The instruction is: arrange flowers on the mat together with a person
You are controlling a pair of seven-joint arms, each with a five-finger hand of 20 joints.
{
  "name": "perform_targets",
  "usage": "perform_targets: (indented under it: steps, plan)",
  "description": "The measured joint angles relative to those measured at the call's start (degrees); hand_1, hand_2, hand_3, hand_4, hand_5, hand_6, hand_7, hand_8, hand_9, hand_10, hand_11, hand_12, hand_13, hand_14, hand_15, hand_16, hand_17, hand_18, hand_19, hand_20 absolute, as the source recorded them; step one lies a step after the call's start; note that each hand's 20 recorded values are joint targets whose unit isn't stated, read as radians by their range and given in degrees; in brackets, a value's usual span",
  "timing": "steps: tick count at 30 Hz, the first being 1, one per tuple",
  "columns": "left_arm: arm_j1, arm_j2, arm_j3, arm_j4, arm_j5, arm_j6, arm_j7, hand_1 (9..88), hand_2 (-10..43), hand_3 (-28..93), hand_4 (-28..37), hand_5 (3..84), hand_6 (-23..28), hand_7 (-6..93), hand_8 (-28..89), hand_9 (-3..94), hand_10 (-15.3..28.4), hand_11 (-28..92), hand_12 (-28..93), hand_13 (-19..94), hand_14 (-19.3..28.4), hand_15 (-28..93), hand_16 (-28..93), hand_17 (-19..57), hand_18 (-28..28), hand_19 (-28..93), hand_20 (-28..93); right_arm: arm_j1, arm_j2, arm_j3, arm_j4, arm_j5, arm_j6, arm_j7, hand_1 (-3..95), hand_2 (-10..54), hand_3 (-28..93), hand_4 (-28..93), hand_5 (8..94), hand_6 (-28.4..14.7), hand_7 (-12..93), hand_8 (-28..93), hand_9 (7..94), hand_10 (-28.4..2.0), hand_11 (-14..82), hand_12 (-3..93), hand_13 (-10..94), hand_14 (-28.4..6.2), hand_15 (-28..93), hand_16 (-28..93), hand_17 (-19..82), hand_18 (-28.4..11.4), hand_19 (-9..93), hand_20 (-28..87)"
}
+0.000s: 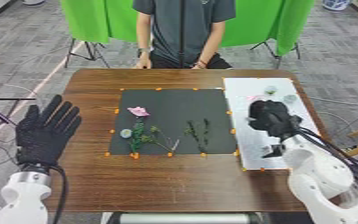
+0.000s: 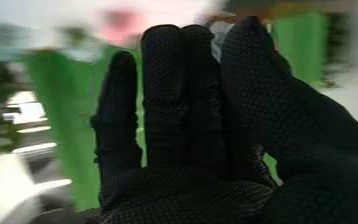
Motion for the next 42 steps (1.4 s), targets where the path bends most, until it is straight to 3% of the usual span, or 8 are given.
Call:
perform_targets:
  steps: [6, 11, 16, 27, 36, 42]
  plan:
    - [0.1, 0.03, 0.09, -0.02, -0.2, 0.49, 0.23, 24.8, 14.5, 71, -28.3, 44.3, 6.5, 8.1, -9, 37.1, 13.2, 15, 4, 27, 12.3, 19, -6, -2.2, 10.6, 23, 10, 8.9, -2.0, -9.8, 0.2, -0.2, -0.1, -3.7, 56.7, -9.5, 70, -28, 55.9, 2.5, 54, -5, 66.9, -6.7, 24.2, 46.3, 59, -2.5, 44, 43, 27, -16.9, 70, 33]
    - [-0.9, 0.3, 1.02, 0.09, -0.38, 0.82, 0.22, 24.9, 14.5, 71, -28.3, 44.6, 6.6, 8.1, -9, 37.3, 13.3, 16, 4, 27, 12.3, 19, -6, -2.1, 10.5, 23, 10, 15.1, -6.2, -16.1, 3.9, -0.3, -0.5, -6.4, 56.8, -9.5, 70, -28, 55.6, 2.3, 54, -5, 66.6, -6.6, 24.1, 46.1, 59, -2.6, 44, 43, 27, -16.9, 70, 33]
    - [-3.1, 0.85, 3.0, 0.35, -1.85, 1.73, 0.74, 25.0, 14.4, 72, -28.3, 44.8, 6.7, 8.2, -10, 37.8, 13.4, 16, 4, 27, 12.3, 19, -6, -1.6, 10.1, 23, 10, 17.6, -10.9, -18.3, 6.0, -0.4, -2.2, -8.2, 56.9, -9.5, 70, -28, 55.3, 2.2, 53, -5, 66.0, -6.6, 23.8, 46.0, 58, -2.8, 44, 43, 27, -17.0, 70, 33]
    - [-4.1, 2.3, 4.34, 0.4, -3.89, 2.5, 2.1, 25.0, 14.3, 72, -28.3, 45.2, 6.7, 8.3, -10, 38.2, 13.5, 16, 4, 28, 12.2, 20, -7, -1.4, 9.8, 23, 10, 17.7, -16.6, -20.3, 5.9, -0.6, -4.6, -10.2, 57.3, -9.5, 71, -28, 54.2, 2.0, 53, -5, 64.9, -6.5, 23.0, 45.3, 57, -2.8, 44, 42, 27, -17.1, 70, 33]
    - [-4.5, 2.14, 4.99, 0.81, -3.38, 2.15, 1.73, 24.9, 14.3, 72, -28.3, 45.1, 6.7, 8.2, -10, 38.2, 13.5, 16, 4, 28, 12.3, 20, -7, -1.4, 9.9, 23, 9, 17.6, -17.5, -25.6, 7.6, -3.3, -2.7, -10.4, 57.4, -9.5, 71, -28, 53.5, 2.0, 53, -6, 64.0, -6.3, 22.8, 44.8, 57, -3.1, 44, 42, 27, -17.2, 71, 33]
    - [-4.8, 2.06, 4.99, 0.92, -3.11, 1.91, 1.53, 25.0, 14.3, 72, -28.3, 45.0, 6.5, 8.3, -10, 38.2, 13.3, 16, 4, 28, 12.3, 20, -7, -1.4, 9.9, 23, 9, 18.7, -18.4, -29.0, 12.6, -5.3, -0.8, -9.1, 57.3, -9.5, 71, -28, 53.1, 2.0, 52, -6, 63.4, -6.4, 22.7, 44.2, 56, -3.0, 45, 41, 27, -17.2, 71, 33]
